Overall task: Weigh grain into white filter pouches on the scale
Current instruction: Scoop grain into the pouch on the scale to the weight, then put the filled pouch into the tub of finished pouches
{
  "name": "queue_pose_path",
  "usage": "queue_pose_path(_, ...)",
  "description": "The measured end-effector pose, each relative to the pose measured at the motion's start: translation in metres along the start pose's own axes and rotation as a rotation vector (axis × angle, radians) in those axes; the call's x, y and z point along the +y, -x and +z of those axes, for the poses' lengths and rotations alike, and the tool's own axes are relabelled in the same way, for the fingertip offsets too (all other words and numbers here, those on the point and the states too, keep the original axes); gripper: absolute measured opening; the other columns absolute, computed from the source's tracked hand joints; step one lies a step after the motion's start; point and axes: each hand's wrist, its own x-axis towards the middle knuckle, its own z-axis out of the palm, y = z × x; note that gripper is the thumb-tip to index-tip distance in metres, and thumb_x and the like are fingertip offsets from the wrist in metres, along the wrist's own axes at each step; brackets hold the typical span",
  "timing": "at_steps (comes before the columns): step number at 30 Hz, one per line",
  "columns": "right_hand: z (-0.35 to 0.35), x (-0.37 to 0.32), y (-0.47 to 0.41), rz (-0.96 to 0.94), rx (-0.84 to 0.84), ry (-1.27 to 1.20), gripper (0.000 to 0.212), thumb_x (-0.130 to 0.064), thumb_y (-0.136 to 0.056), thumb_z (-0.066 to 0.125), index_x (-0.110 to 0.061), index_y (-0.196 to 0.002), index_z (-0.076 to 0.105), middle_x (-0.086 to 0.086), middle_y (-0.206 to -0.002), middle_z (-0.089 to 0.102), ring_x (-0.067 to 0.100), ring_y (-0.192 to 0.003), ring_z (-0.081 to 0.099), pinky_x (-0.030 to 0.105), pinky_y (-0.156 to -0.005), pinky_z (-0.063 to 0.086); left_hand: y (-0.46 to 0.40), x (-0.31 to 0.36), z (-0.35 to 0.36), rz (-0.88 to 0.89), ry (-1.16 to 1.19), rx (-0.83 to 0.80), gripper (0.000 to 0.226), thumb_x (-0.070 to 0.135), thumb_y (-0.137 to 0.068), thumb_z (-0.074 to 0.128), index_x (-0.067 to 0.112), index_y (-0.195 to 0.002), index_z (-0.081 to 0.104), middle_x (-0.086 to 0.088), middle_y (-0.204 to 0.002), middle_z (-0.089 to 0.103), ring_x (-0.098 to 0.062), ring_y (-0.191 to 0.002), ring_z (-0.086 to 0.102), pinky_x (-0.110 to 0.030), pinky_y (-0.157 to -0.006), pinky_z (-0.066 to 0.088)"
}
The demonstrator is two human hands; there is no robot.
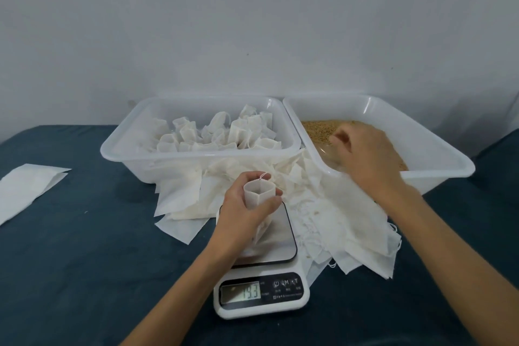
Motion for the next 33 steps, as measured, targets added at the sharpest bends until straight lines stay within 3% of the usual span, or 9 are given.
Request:
queue_pose_path(3,0.006,-0.047,0.034,-0.143,-0.022,-0.231,0.018,-0.029,-0.099,0.06,-0.018,-0.088,0.068,-0.009,-0.076,0.063,0.011,-0.068,0.057,0.033,-0.066,0.047,-0.001,-0.001,0.002,0.046,-0.006,0.008,0.018,0.012,-0.102,0.066,0.015,-0.12,0.064,-0.001,-0.098,0.08,-0.019,-0.093,0.072,-0.033,-0.083,0.055)
queue_pose_path(7,0.031,-0.07,0.062,-0.11,-0.12,-0.496,0.014,-0.031,-0.1,0.061,-0.022,-0.09,0.067,-0.011,-0.071,0.068,0.007,-0.064,0.062,0.038,-0.064,0.052,-0.003,-0.002,0.0,0.145,-0.053,0.04,0.019,0.007,-0.109,0.05,0.007,-0.117,0.067,-0.008,-0.096,0.08,-0.02,-0.098,0.074,-0.039,-0.099,0.054)
queue_pose_path(14,0.055,-0.062,0.074,-0.039,0.021,-0.757,0.008,-0.026,-0.098,0.066,-0.027,-0.09,0.068,-0.007,-0.054,0.058,0.013,-0.048,0.056,0.028,-0.054,0.046,-0.024,0.016,-0.016,0.193,-0.081,0.068,0.021,0.014,-0.107,0.057,0.008,-0.111,0.077,0.001,-0.103,0.082,-0.009,-0.102,0.076,-0.016,-0.08,0.056)
queue_pose_path(17,0.06,-0.059,0.076,-0.04,-0.022,-0.758,0.006,-0.027,-0.097,0.066,-0.027,-0.091,0.068,-0.007,-0.053,0.059,0.013,-0.047,0.057,0.02,-0.054,0.044,-0.053,0.043,-0.03,0.266,-0.166,0.099,0.019,0.017,-0.105,0.062,0.02,-0.106,0.081,0.006,-0.109,0.08,-0.003,-0.108,0.071,-0.013,-0.087,0.051)
queue_pose_path(20,0.063,-0.059,0.077,-0.047,-0.044,-0.774,0.007,-0.029,-0.098,0.064,-0.027,-0.092,0.067,-0.003,-0.051,0.057,0.017,-0.046,0.054,0.029,-0.052,0.046,-0.095,0.069,-0.045,0.321,-0.284,0.23,0.017,0.02,-0.104,0.065,0.023,-0.101,0.081,-0.005,-0.102,0.079,-0.01,-0.093,0.07,-0.023,-0.082,0.05)
queue_pose_path(25,0.065,-0.058,0.078,-0.068,-0.063,-0.765,0.008,-0.027,-0.099,0.063,-0.025,-0.092,0.065,-0.005,-0.05,0.054,0.017,-0.045,0.05,0.035,-0.052,0.047,-0.163,0.086,-0.071,0.184,-0.521,0.42,0.026,0.017,-0.104,0.059,0.002,-0.095,0.079,-0.022,-0.095,0.075,-0.036,-0.083,0.069,-0.043,-0.074,0.057)
queue_pose_path(28,0.067,-0.057,0.078,-0.056,-0.075,-0.756,0.009,-0.029,-0.1,0.062,-0.027,-0.092,0.065,-0.006,-0.05,0.053,0.016,-0.047,0.048,0.032,-0.052,0.045,-0.182,0.077,-0.08,0.071,-0.852,0.362,0.044,0.012,-0.102,0.058,0.006,-0.059,0.052,-0.017,-0.061,0.046,-0.031,-0.065,0.046,-0.038,-0.066,0.036)
queue_pose_path(30,0.067,-0.057,0.077,-0.044,-0.076,-0.763,0.009,-0.031,-0.099,0.062,-0.028,-0.091,0.065,-0.008,-0.051,0.053,0.013,-0.047,0.047,0.025,-0.052,0.041,-0.187,0.068,-0.086,-0.006,-0.97,0.268,0.051,0.01,-0.101,0.057,0.015,-0.056,0.034,-0.008,-0.055,0.031,-0.028,-0.062,0.046,-0.035,-0.062,0.028)
queue_pose_path(33,0.066,-0.057,0.075,-0.045,-0.071,-0.762,0.01,-0.03,-0.1,0.062,-0.026,-0.091,0.065,-0.008,-0.048,0.05,0.013,-0.047,0.046,0.025,-0.051,0.039,-0.185,0.061,-0.092,-0.083,-1.046,0.177,0.037,0.004,-0.097,0.057,0.01,-0.064,0.043,-0.014,-0.065,0.038,-0.027,-0.07,0.05,-0.032,-0.066,0.033)
